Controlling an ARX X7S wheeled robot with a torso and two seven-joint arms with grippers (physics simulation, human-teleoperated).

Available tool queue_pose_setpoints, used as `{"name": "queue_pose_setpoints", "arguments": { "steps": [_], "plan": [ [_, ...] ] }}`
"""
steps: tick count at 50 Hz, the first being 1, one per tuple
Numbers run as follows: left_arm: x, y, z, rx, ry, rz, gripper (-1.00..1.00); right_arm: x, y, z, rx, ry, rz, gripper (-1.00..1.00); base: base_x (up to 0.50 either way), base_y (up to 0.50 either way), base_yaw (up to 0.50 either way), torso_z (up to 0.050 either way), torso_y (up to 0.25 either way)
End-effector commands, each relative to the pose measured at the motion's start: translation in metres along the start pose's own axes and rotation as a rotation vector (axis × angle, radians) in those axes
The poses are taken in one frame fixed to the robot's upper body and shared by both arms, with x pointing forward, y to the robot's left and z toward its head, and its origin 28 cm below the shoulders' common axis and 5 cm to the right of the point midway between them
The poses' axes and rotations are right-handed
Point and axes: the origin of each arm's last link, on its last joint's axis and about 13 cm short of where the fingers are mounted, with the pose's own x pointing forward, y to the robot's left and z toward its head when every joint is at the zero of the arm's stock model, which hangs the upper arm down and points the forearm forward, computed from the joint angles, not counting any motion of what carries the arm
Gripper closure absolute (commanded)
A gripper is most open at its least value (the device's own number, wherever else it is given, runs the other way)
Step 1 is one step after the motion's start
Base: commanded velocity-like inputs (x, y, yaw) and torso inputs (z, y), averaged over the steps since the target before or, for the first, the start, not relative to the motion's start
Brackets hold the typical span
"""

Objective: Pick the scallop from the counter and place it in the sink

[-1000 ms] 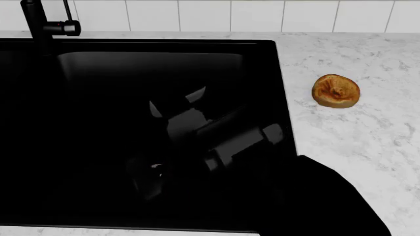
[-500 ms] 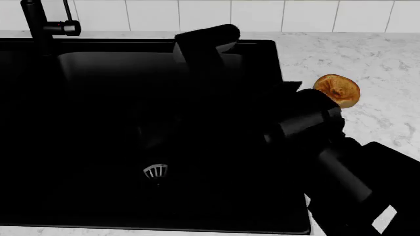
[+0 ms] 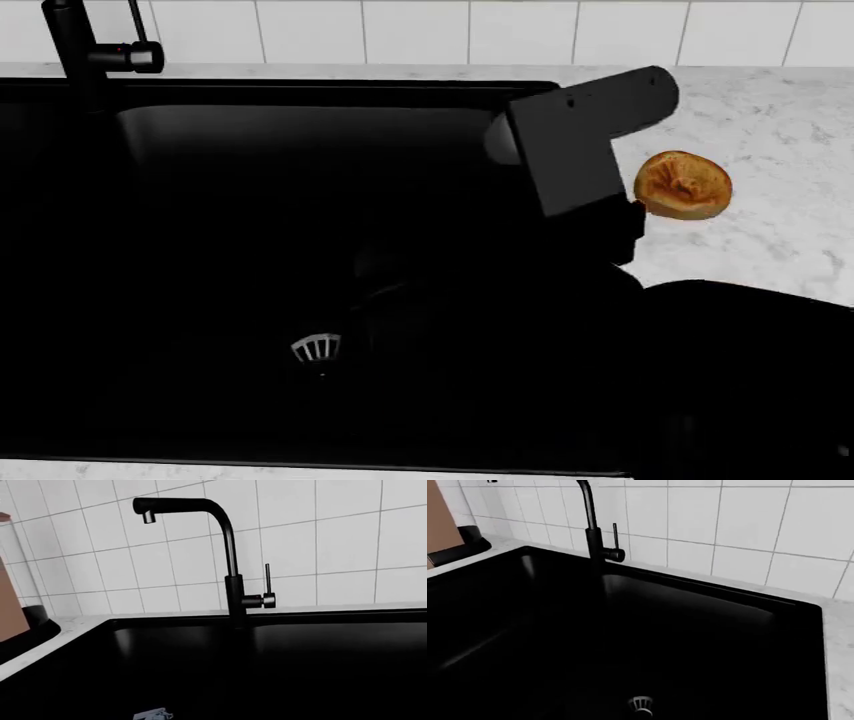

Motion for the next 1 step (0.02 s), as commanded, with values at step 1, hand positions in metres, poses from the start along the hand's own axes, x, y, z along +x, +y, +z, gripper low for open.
{"name": "queue_pose_setpoints", "arguments": {
  "steps": [1],
  "plan": [
    [-0.0011,0.0027,-0.002,0.004,-0.002,0.007,-1.0,-0.0673,0.0114,-0.0141,-0.029,-0.08,-0.053,-1.0,0.0,0.0,0.0,0.0,0.0]
  ]
}}
